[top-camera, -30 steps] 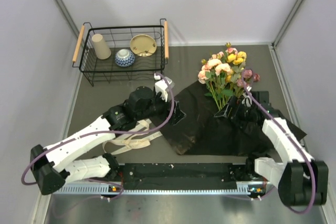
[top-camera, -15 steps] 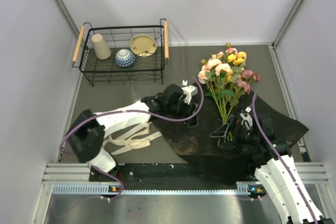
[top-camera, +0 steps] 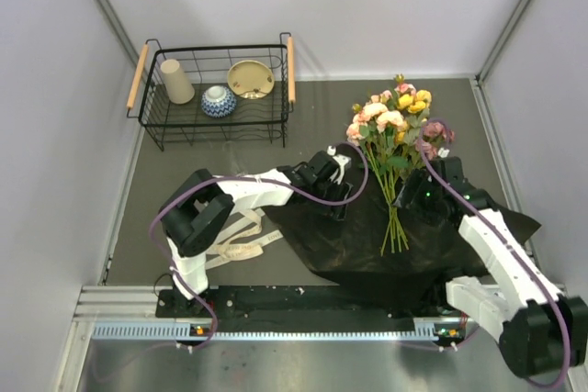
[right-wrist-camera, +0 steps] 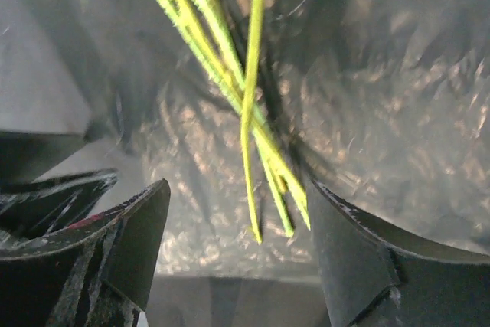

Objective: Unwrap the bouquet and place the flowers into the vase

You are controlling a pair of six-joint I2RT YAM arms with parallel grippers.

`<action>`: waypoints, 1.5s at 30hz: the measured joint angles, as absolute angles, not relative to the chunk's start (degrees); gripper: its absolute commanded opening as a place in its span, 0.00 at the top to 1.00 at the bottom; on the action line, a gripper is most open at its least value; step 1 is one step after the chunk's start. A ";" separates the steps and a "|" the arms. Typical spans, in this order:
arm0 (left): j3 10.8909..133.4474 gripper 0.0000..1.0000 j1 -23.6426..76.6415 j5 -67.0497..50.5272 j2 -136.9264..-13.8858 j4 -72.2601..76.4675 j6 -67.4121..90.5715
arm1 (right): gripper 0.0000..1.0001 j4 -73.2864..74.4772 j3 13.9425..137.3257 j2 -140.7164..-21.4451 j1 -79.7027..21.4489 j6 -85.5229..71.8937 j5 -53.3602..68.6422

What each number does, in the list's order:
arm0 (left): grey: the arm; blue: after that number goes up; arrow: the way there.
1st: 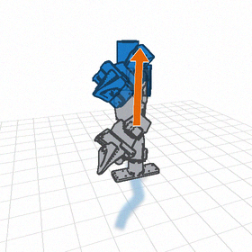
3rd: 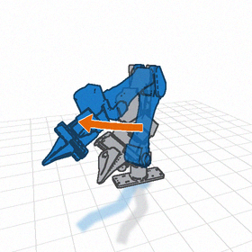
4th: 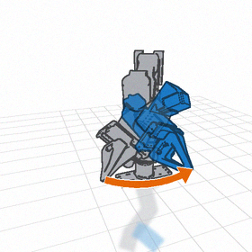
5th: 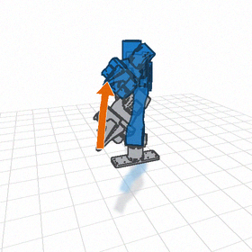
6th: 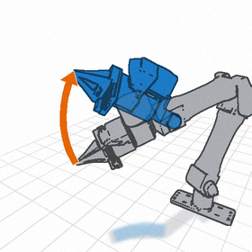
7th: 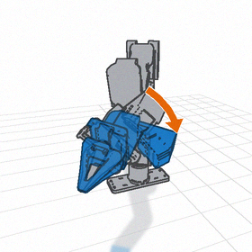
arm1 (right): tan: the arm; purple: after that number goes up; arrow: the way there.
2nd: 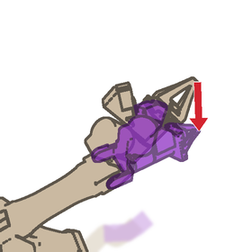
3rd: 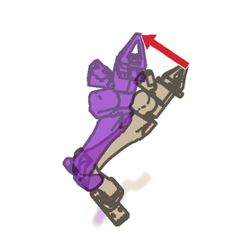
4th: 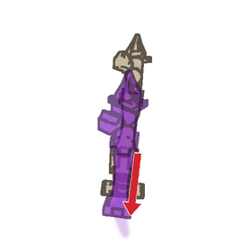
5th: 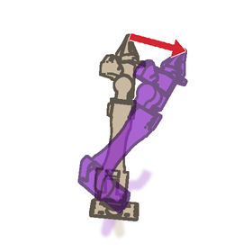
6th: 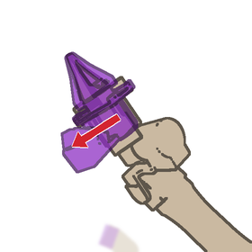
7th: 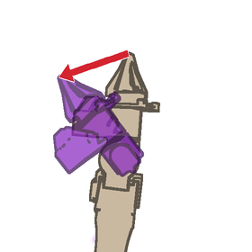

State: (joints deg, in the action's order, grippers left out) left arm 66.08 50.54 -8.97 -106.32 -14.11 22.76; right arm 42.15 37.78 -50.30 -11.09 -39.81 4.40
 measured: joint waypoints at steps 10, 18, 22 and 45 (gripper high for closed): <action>71.79 0.29 46.59 -8.34 -110.65 -14.55 25.82 | 0.43 30.11 38.74 -68.38 -11.11 -31.94 1.56; 75.72 0.29 43.72 -10.96 -113.75 -14.61 26.17 | 0.58 22.65 40.77 -78.59 -11.62 -29.54 2.31; 77.95 0.29 42.09 -12.84 -115.50 -14.11 26.28 | 0.84 19.97 43.44 -82.96 -12.49 -29.45 2.02; 83.22 0.24 42.17 -17.80 -106.85 -21.26 20.23 | 0.28 21.76 51.22 -83.99 -13.15 -27.75 -1.67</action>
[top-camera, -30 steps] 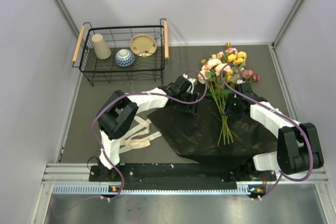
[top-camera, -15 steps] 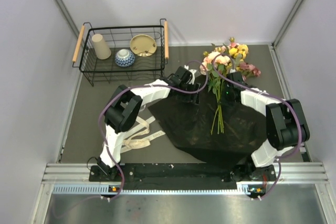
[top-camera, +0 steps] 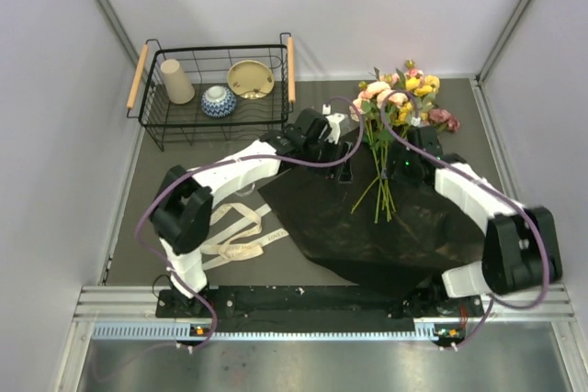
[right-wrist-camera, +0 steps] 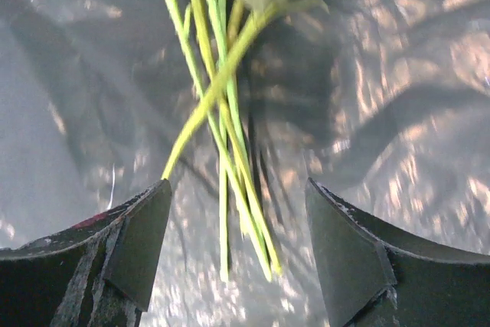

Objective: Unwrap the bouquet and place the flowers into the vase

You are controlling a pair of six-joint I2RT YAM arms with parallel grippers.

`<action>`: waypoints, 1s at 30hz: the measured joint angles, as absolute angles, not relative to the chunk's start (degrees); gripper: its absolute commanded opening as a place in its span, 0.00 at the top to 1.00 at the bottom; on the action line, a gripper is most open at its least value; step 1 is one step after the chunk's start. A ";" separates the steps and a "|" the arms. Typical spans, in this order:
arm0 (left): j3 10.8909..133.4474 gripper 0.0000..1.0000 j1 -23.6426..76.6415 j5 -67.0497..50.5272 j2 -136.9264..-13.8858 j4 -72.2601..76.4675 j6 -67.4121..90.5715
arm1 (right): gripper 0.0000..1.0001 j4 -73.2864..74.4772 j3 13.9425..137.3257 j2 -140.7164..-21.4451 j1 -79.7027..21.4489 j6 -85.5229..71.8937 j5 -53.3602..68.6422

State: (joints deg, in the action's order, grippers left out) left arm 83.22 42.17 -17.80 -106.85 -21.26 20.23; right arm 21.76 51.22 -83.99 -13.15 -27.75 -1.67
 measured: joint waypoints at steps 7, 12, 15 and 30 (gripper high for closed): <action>77.06 0.33 46.22 -24.36 -100.90 -17.02 21.08 | 0.47 28.40 39.83 -62.30 -13.13 -29.69 3.36; 82.74 0.36 46.30 -27.68 -109.45 -15.81 20.23 | 0.59 31.90 29.04 -50.46 -13.15 -36.12 10.94; 87.70 0.34 46.35 -27.66 -115.55 -15.88 19.64 | 0.59 35.88 25.32 -44.40 -13.15 -38.98 12.99; 100.88 0.63 49.15 -22.90 -130.10 -18.15 19.35 | 0.59 39.83 35.14 -39.53 -13.13 -38.89 11.46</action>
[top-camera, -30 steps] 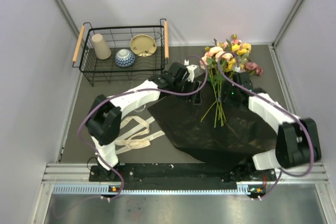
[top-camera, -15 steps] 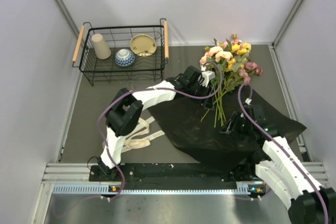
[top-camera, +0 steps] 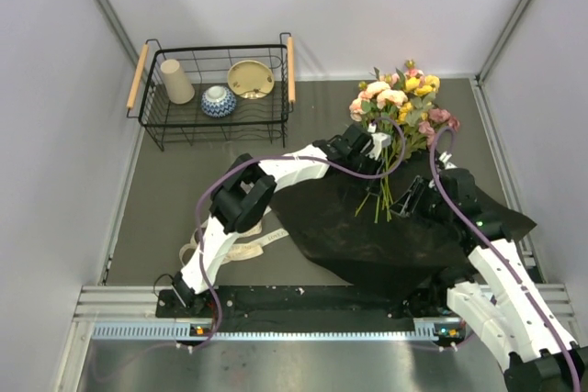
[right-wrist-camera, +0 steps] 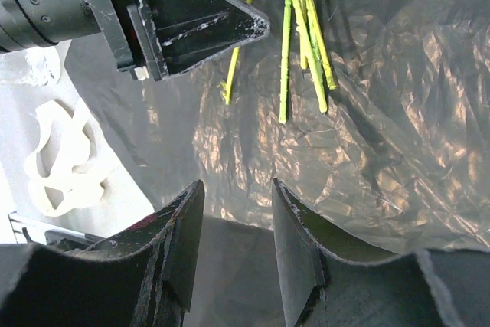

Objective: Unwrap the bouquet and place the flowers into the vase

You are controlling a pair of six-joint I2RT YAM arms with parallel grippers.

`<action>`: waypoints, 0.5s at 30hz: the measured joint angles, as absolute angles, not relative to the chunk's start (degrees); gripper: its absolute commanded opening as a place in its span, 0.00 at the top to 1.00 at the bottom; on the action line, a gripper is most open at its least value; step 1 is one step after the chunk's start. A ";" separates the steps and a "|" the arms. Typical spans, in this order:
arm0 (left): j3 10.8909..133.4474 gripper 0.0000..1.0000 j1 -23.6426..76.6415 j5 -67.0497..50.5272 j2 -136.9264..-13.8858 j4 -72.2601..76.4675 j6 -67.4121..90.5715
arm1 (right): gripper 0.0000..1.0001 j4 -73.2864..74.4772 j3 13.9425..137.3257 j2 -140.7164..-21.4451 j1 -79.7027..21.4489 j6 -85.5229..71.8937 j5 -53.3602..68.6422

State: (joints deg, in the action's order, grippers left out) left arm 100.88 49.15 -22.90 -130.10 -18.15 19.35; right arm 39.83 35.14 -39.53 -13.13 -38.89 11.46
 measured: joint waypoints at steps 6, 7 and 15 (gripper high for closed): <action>104.29 0.81 49.30 -20.80 -132.60 -19.90 19.05 | 0.59 40.14 35.31 -39.75 -13.13 -37.28 9.72; 104.99 0.89 49.30 -20.25 -132.88 -20.60 18.81 | 0.59 40.12 35.35 -39.88 -13.13 -37.10 9.50; 108.20 1.00 49.28 -18.33 -133.05 -24.08 16.97 | 0.51 40.14 35.53 -41.39 -13.13 -36.36 8.01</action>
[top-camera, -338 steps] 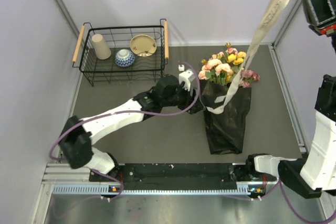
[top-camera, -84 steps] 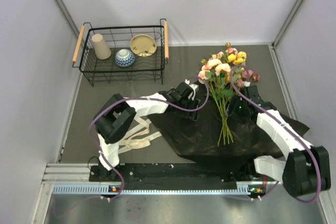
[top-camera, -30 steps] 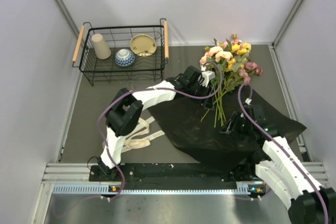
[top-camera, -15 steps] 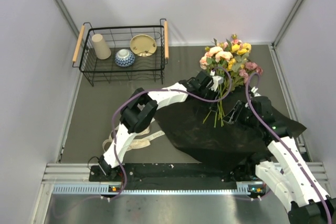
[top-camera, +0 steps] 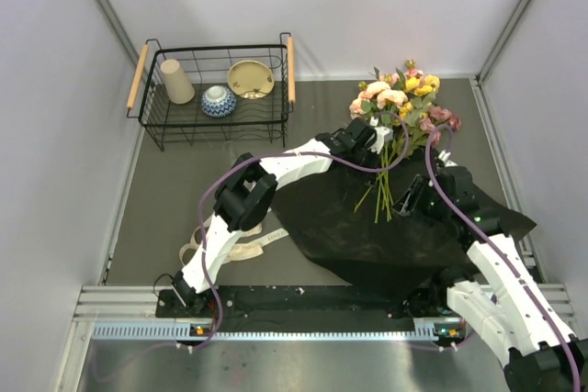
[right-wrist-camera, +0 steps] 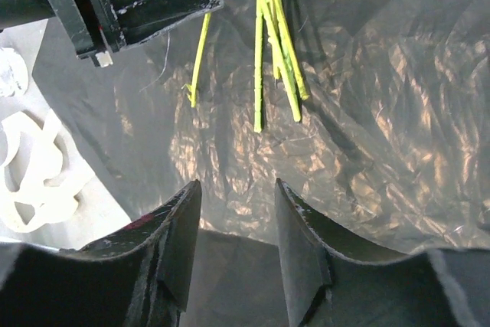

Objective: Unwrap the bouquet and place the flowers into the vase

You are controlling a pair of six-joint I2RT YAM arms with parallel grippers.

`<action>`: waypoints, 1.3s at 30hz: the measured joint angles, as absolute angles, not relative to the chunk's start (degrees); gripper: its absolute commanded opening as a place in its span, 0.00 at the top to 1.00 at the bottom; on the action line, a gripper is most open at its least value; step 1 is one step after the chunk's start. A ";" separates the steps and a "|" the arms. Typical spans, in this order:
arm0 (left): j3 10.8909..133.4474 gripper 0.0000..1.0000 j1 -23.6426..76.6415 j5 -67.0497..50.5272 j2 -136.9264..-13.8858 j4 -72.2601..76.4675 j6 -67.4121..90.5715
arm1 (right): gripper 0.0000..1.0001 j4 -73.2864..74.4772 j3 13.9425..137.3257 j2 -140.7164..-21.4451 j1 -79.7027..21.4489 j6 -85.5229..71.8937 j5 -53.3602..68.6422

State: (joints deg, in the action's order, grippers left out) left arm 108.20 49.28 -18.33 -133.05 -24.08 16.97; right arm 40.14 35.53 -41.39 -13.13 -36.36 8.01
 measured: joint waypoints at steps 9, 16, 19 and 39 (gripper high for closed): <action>107.15 1.00 49.47 -20.21 -126.23 -25.34 17.02 | 0.20 39.42 38.33 -43.75 -8.69 -37.80 8.29; 104.51 1.00 50.00 -22.52 -112.31 -23.64 17.93 | 0.18 31.40 40.12 -50.11 0.14 -43.70 16.05; 102.80 1.00 50.63 -23.16 -109.03 -22.81 18.04 | 0.16 25.98 40.25 -53.69 2.44 -46.44 20.78; 82.98 1.00 52.12 -22.57 -92.29 -21.87 18.31 | 0.28 8.14 43.53 -50.98 3.03 -44.18 34.46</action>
State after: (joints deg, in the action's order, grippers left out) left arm 82.98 52.12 -22.57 -92.29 -21.87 18.31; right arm 8.14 43.53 -50.98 3.03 -44.18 34.46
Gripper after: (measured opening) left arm 0.016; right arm 0.786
